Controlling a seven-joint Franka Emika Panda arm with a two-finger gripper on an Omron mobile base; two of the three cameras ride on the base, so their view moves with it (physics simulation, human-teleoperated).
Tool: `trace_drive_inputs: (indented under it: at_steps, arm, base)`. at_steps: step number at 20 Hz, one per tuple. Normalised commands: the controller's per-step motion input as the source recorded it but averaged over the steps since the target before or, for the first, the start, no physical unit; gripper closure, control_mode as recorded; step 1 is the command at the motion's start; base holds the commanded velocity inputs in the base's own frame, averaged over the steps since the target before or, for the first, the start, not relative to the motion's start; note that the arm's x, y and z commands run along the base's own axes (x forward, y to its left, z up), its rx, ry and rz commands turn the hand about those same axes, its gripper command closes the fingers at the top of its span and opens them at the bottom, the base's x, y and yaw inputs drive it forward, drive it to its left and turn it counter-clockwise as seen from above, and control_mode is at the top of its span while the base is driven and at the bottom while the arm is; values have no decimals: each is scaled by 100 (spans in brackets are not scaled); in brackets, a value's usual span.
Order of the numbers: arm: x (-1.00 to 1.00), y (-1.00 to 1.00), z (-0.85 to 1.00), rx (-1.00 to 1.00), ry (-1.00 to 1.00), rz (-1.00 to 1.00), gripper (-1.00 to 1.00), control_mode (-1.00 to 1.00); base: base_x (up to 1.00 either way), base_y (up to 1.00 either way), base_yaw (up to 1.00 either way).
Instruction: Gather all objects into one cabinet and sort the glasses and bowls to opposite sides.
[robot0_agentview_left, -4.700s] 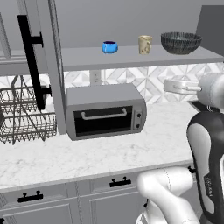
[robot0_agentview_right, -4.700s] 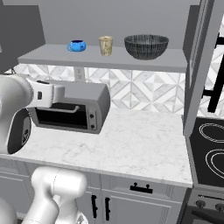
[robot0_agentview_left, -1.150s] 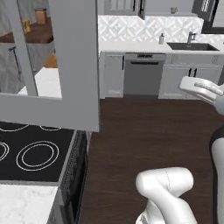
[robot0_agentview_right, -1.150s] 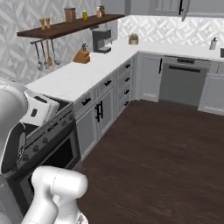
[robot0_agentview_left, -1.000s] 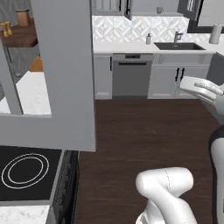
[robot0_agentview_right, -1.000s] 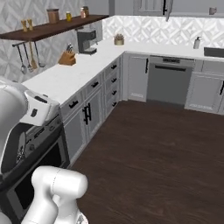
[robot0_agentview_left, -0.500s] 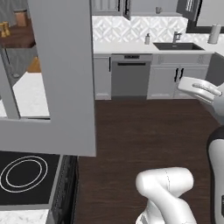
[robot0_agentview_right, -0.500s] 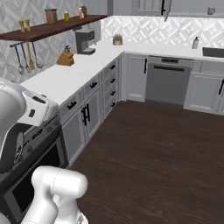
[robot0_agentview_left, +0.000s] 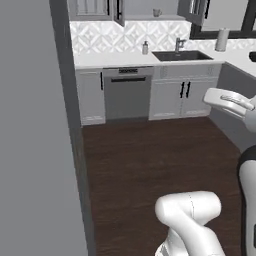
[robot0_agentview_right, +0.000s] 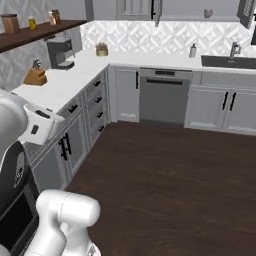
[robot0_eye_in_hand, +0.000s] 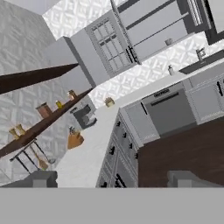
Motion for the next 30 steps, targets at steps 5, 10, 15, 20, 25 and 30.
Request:
trace_drive_inputs:
  at_steps: [5, 10, 15, 20, 25, 30]
  arm:
    - [0, 0, 0, 0, 0, 0, -100, 100]
    - [0, 0, 0, 0, 0, 0, -100, 100]
    - [0, 0, 0, 0, 0, 0, -100, 100]
    - [0, 0, 0, 0, 0, 0, -100, 100]
    - [0, 0, 0, 0, 0, 0, -100, 100]
    - [0, 0, 0, 0, 0, 0, -100, 100]
  base:
    - [100, -90, -25]
    - [100, -100, -13]
    - [100, -79, -4]
    - [100, -46, 0]
    - [100, 13, 0]
    - [100, 12, 5]
